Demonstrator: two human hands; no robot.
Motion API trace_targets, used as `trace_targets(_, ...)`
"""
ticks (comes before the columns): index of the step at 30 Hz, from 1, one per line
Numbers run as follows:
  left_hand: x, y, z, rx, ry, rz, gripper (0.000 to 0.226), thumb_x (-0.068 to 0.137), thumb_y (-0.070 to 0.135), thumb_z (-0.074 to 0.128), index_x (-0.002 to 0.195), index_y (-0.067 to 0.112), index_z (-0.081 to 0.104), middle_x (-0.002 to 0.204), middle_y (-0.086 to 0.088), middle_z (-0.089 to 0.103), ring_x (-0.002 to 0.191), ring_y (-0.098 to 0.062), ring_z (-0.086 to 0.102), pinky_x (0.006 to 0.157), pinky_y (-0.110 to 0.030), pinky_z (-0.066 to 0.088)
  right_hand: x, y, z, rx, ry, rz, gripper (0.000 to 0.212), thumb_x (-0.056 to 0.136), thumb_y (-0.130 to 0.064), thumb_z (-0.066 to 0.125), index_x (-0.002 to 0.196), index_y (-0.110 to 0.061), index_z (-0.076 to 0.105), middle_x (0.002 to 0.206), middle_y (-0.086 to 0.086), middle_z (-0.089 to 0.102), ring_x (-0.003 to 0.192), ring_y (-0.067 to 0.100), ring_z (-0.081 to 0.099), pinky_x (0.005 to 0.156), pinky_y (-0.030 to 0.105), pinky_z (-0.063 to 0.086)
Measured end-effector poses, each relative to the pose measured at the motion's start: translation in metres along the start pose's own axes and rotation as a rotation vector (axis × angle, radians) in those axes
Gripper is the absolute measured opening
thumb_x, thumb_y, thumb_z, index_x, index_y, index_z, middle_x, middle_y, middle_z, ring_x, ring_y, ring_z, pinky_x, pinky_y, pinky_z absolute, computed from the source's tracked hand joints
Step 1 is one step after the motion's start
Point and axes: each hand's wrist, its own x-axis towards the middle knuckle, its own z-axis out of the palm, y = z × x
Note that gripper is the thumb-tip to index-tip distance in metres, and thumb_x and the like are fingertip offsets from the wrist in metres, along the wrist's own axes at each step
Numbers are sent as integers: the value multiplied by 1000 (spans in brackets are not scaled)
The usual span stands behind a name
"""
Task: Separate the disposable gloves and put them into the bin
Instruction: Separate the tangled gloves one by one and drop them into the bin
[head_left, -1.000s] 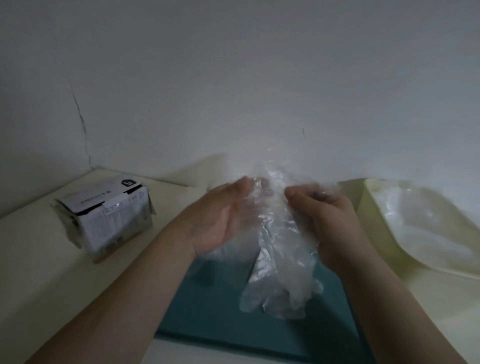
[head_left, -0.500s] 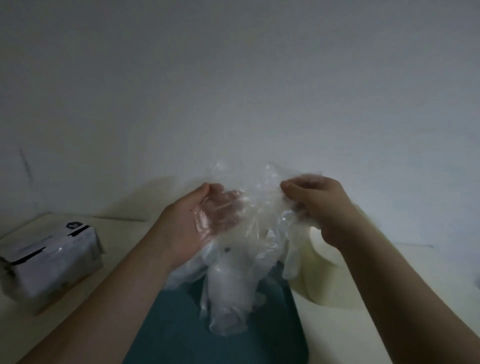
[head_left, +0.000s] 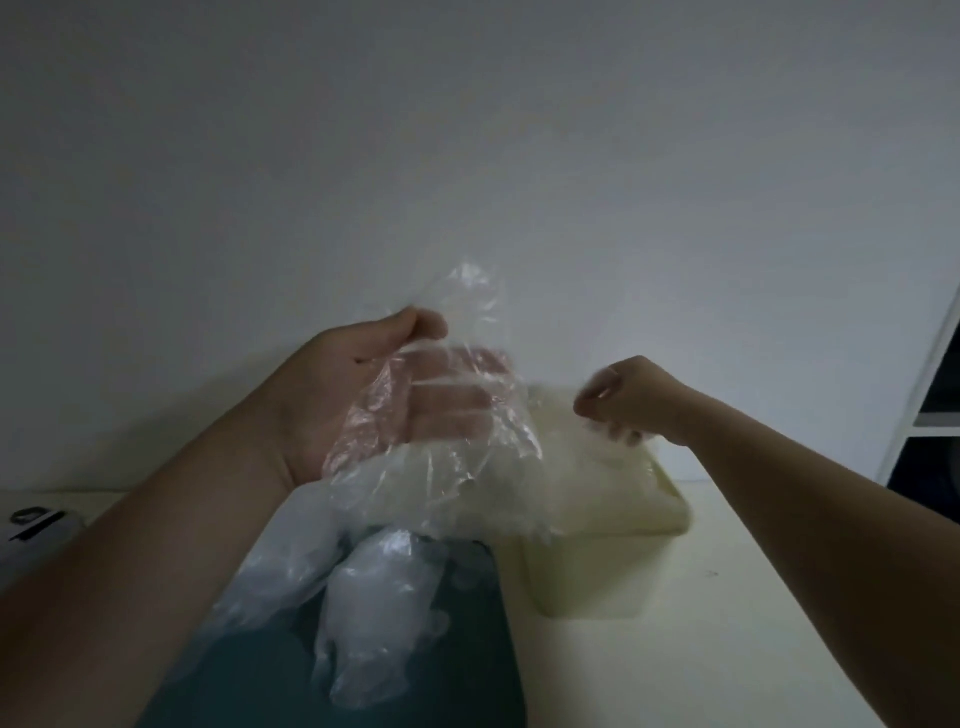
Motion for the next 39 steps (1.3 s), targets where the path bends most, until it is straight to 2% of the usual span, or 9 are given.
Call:
trace_targets(3, 20, 6, 14, 67, -50, 45, 22, 107, 27, 46, 97, 16, 63, 139, -28, 63, 125, -49, 63, 95, -57, 60, 9, 9, 5, -29, -40, 48, 15, 85, -15, 82, 95, -6, 76, 80, 15, 75, 55, 20, 65, 50, 32, 58)
trace_targets(6, 55, 0, 20, 142, -76, 10, 19, 109, 11, 46, 99, 11, 62, 110, -21, 75, 97, -37, 76, 83, -48, 64, 16, 14, 13, 45, -16, 90, 36, 80, -8, 86, 113, -8, 72, 96, 23, 74, 65, 27, 69, 64, 44, 65)
trace_targets(10, 115, -39, 18, 422, 257, -34, 15, 99, -4, 63, 95, 8, 72, 86, -11, 73, 66, -18, 71, 53, -28, 59, 15, 16, -8, 172, 145, 8, 53, 91, 2, 69, 142, -6, 57, 119, 16, 64, 84, 23, 63, 65, 23, 50)
trace_targets(13, 152, -70, 18, 534, 405, -69, 14, 90, -7, 72, 93, 8, 73, 81, -12, 70, 59, -16, 66, 45, -21, 51, 6, 27, -34, 169, 146, 3, 71, 82, -26, 87, 145, -22, 54, 125, 5, 60, 108, 21, 63, 84, 29, 50)
trace_targets(18, 196, -101, 20, 831, 461, -114, 16, 84, -9, 72, 83, 6, 67, 81, -16, 66, 62, -22, 65, 60, -29, 53, -21, 30, -57, 20, 259, -144, 34, 100, -22, 63, 134, -26, 64, 129, -5, 65, 122, 15, 61, 100, 28, 48)
trace_targets(22, 205, -112, 26, 1060, 441, -82, 26, 84, 4, 79, 108, 9, 73, 103, -14, 73, 93, -31, 72, 83, -38, 62, -46, 6, -49, -88, -63, -163, 28, 102, -42, 59, 126, -30, 69, 124, -18, 64, 125, 7, 57, 98, 21, 41)
trace_targets(25, 199, -113, 22, 986, 476, -38, 53, 78, 9, 89, 126, 16, 67, 120, -5, 69, 109, -25, 67, 95, -36, 57, -51, -4, -17, -414, -378, -60, 59, 103, -57, 50, 155, -32, 43, 153, -9, 49, 139, 18, 48, 110, 34, 37)
trace_targets(30, 169, -104, 7, 997, 540, 148, 45, 84, 14, 86, 123, 20, 67, 122, 2, 66, 111, -15, 63, 88, -27, 51, -31, 6, 43, -683, -543, 4, 79, 99, -72, 38, 164, -41, 6, 172, 4, 21, 155, 31, 27, 125, 45, 21)
trace_targets(39, 67, -95, -25, 1115, 457, 146, 8, 87, 21, 83, 93, 25, 78, 94, 10, 77, 88, -3, 72, 80, -21, 57, -25, 0, 74, -933, -655, 21, 71, 105, -62, 38, 163, -23, 30, 167, 4, 33, 151, 28, 35, 122, 44, 26)
